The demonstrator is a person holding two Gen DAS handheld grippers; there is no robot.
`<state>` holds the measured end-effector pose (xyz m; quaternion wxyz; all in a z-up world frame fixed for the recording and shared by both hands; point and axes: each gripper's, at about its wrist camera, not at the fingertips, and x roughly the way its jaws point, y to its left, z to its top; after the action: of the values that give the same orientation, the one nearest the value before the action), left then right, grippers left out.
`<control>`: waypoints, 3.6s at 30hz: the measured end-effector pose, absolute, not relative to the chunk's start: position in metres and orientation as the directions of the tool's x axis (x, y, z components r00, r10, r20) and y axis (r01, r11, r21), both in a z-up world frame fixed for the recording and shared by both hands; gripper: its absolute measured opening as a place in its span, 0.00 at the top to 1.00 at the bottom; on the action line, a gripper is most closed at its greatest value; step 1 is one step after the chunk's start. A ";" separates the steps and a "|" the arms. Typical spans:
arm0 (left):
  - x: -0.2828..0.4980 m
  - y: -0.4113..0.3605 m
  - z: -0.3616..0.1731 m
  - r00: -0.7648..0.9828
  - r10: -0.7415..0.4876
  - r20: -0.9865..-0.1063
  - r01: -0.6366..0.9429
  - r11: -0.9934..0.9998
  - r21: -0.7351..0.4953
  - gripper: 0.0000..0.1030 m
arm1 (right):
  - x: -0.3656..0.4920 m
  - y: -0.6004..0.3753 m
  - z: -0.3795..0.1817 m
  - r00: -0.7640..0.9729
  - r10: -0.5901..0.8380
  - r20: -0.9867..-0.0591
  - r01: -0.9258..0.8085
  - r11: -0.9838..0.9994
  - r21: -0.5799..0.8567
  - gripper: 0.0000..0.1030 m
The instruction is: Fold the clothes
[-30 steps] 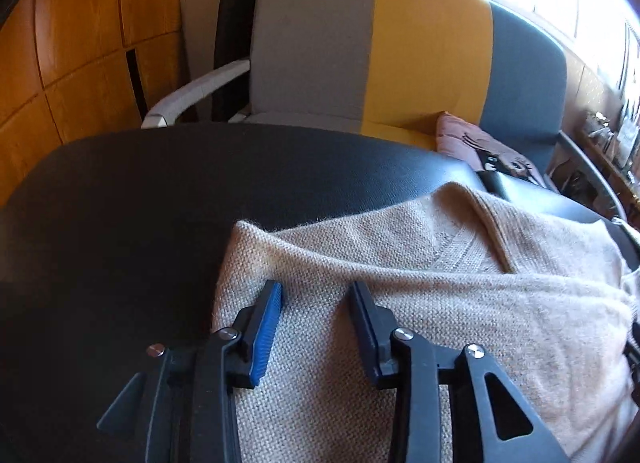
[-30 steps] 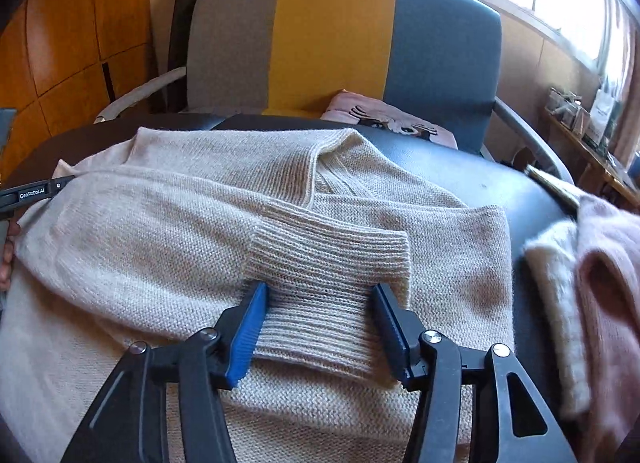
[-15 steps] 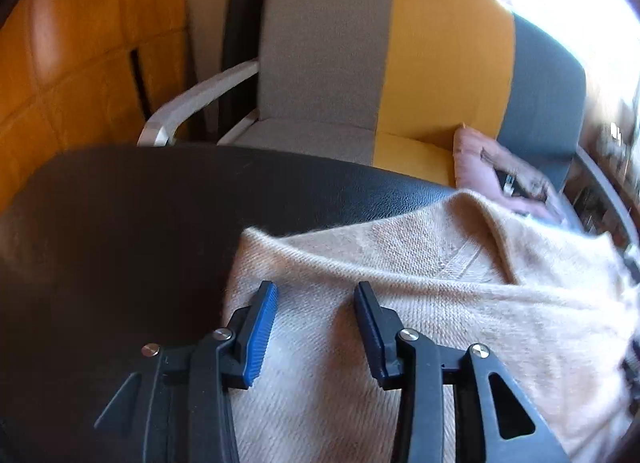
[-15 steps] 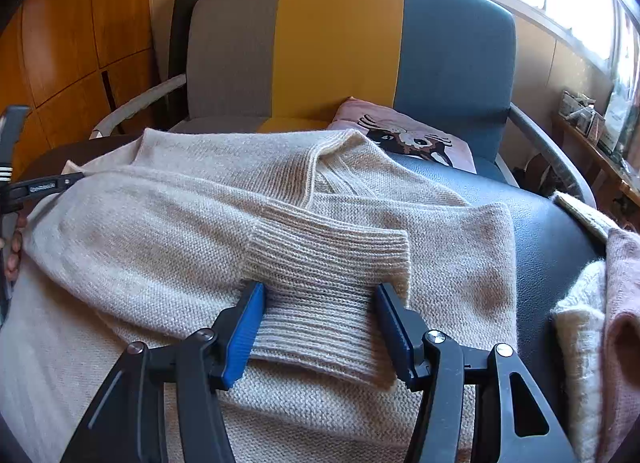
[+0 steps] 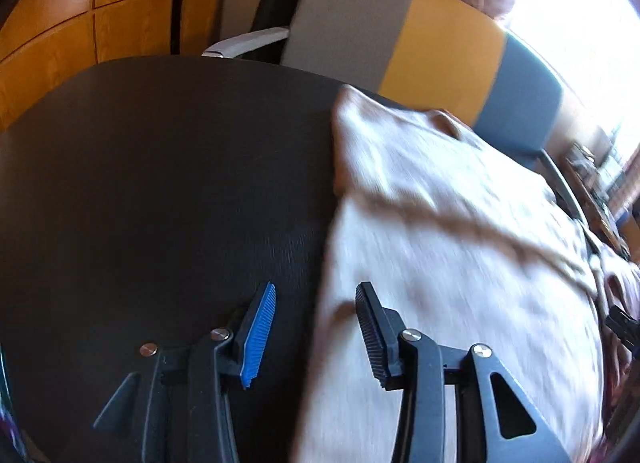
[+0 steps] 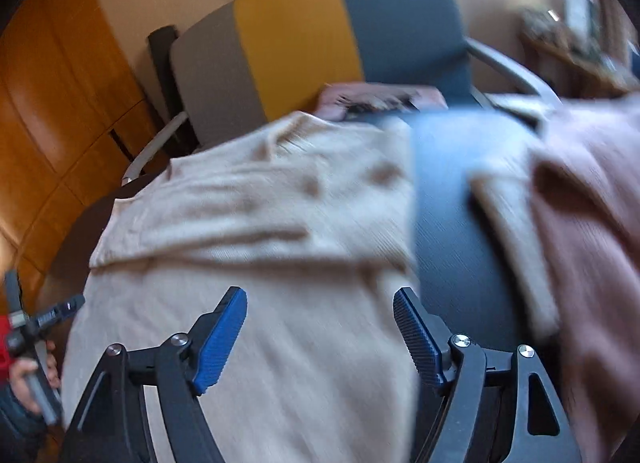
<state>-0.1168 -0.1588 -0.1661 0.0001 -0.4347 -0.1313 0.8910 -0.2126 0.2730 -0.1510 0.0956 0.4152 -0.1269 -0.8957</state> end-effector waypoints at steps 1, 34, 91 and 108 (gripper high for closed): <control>-0.105 -0.157 -0.166 -0.624 0.132 -0.770 0.096 -0.965 -0.243 0.59 | -0.201 0.284 -0.155 -0.631 -0.280 -0.724 0.045 -0.944 0.326 0.25; 0.061 -0.120 -0.169 -0.630 0.305 -0.715 -0.034 -0.930 -0.366 0.61 | -0.061 0.254 -0.206 -0.423 -0.739 -0.524 0.286 -0.658 0.697 0.35; -0.089 -0.134 -0.183 -0.514 0.578 -0.634 -0.032 -0.751 -0.659 0.88 | -0.175 0.251 -0.167 -0.395 -0.739 -0.546 0.359 -0.672 0.648 0.66; -0.084 -0.131 -0.181 -0.509 0.567 -0.648 -0.036 -0.766 -0.642 0.88 | -0.160 0.199 -0.194 -0.241 -0.798 -0.552 0.348 -0.602 0.719 0.00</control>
<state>-0.0843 -0.1309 -0.1808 0.1840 -0.4600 -0.2885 0.8193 -0.1601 0.1993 -0.1939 0.3807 0.4842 -0.2327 -0.7527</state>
